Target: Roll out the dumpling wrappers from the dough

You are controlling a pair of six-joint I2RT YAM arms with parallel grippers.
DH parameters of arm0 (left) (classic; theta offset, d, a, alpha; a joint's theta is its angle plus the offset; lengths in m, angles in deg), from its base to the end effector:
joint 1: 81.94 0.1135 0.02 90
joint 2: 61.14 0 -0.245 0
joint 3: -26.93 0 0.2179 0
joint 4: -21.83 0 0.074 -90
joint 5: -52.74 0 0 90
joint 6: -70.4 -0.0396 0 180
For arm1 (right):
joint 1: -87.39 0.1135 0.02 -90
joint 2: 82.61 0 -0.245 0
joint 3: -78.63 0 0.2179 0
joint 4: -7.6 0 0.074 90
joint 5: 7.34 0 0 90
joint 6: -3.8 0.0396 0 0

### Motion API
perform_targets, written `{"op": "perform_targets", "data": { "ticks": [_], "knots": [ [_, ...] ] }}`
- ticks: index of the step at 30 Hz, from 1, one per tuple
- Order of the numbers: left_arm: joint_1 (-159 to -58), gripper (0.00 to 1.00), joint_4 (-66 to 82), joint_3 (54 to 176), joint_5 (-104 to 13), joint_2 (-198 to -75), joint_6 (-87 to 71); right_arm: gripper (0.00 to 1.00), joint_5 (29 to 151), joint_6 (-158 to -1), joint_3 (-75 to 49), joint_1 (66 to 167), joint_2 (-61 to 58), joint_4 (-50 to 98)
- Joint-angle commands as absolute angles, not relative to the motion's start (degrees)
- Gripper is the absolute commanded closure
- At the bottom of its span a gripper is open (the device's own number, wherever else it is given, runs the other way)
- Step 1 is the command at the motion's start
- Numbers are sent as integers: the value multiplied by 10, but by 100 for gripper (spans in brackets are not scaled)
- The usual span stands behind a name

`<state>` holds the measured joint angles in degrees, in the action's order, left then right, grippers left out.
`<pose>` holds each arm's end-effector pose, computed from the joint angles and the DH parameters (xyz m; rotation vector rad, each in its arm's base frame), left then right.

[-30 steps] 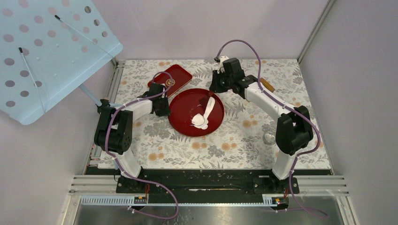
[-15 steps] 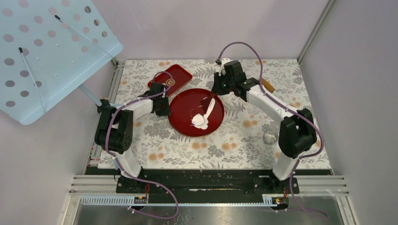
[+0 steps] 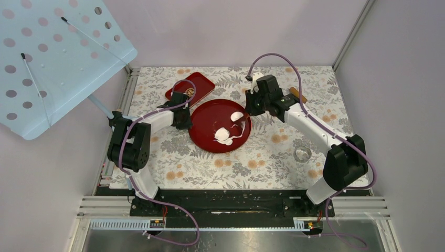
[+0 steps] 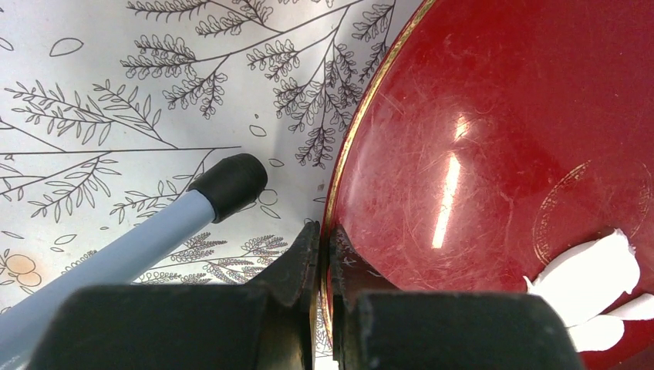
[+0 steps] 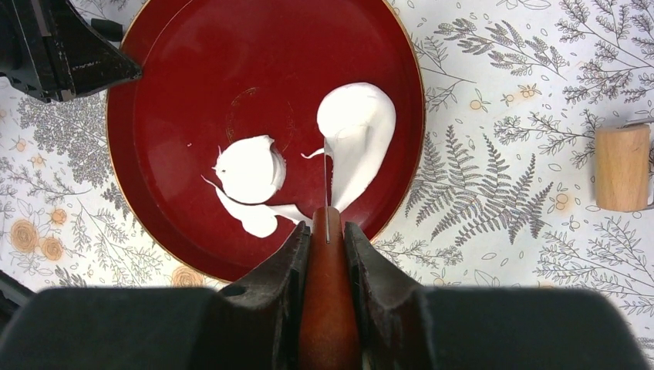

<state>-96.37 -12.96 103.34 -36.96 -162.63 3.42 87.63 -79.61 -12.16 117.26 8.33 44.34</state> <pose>0.3130 -0.0803 0.1630 -0.1991 2.6257 -0.2210 0.2868 0.1686 0.2898 -0.5013 2.1921 0.4442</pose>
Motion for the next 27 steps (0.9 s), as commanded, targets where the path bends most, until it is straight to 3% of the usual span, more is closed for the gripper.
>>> {"op": "perform_targets", "data": {
  "ticks": [1,13,27],
  "knots": [
    [-965,100,-125,1041,-311,-1627,38,100,852,-837,-104,1174,80,542],
    [-965,100,-120,1038,-308,-1626,41,100,934,-834,-218,1172,65,681],
    [-965,100,-114,1036,-308,-1625,40,100,940,-910,-236,1171,-37,627]
  ]
}}
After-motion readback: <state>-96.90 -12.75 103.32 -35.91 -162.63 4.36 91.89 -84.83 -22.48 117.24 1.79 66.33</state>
